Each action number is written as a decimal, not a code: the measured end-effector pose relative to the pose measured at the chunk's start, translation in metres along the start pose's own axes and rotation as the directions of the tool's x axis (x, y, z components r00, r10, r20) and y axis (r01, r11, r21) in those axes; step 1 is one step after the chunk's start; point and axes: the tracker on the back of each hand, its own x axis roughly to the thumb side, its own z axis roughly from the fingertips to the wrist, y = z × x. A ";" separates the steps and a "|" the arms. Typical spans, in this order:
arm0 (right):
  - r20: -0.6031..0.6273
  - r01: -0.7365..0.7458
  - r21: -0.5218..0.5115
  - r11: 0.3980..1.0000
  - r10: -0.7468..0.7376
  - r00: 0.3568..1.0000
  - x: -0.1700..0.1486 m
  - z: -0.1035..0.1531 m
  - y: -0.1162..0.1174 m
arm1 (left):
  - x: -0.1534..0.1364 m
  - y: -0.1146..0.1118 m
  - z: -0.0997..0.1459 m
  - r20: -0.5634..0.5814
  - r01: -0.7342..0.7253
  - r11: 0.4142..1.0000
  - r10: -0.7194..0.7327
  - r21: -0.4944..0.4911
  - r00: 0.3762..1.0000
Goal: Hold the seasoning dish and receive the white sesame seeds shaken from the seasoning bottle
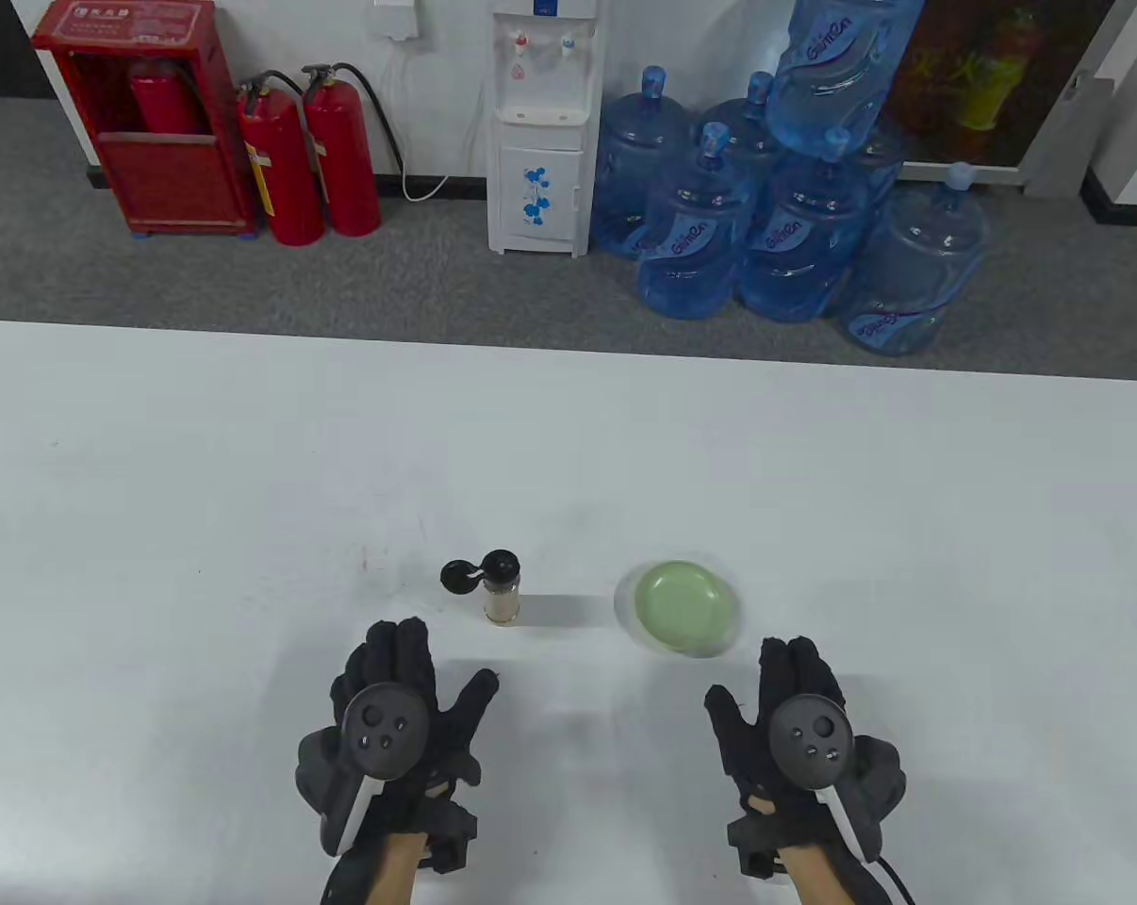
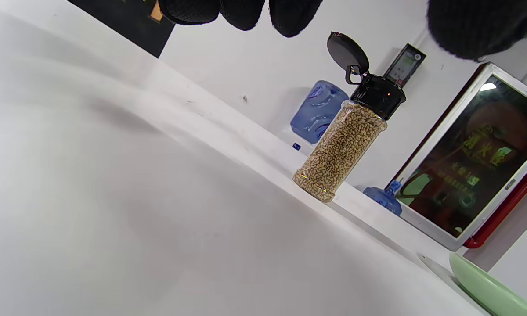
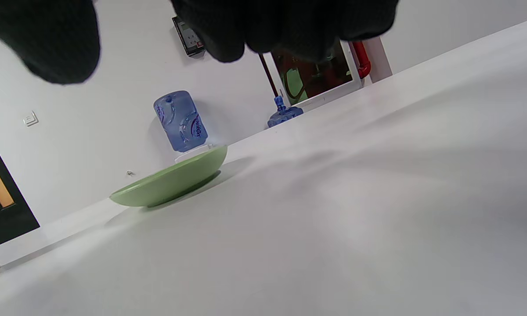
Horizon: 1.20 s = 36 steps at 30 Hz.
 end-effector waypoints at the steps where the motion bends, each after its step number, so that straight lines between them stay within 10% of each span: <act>1: 0.000 0.000 0.000 1.000 0.000 1.000 0.000 0.000 0.000 | 0.000 0.000 0.000 0.000 0.000 1.000 0.000 0.001 1.000; 21: 0.001 0.001 -0.072 0.997 -0.001 1.000 0.004 -0.004 -0.006 | 0.001 0.006 0.002 0.020 -0.045 0.995 0.043 0.091 0.999; 36: -0.219 -0.309 0.016 0.951 0.305 0.927 0.040 -0.084 0.023 | -0.003 0.010 0.001 -0.020 -0.111 0.988 0.114 0.107 0.993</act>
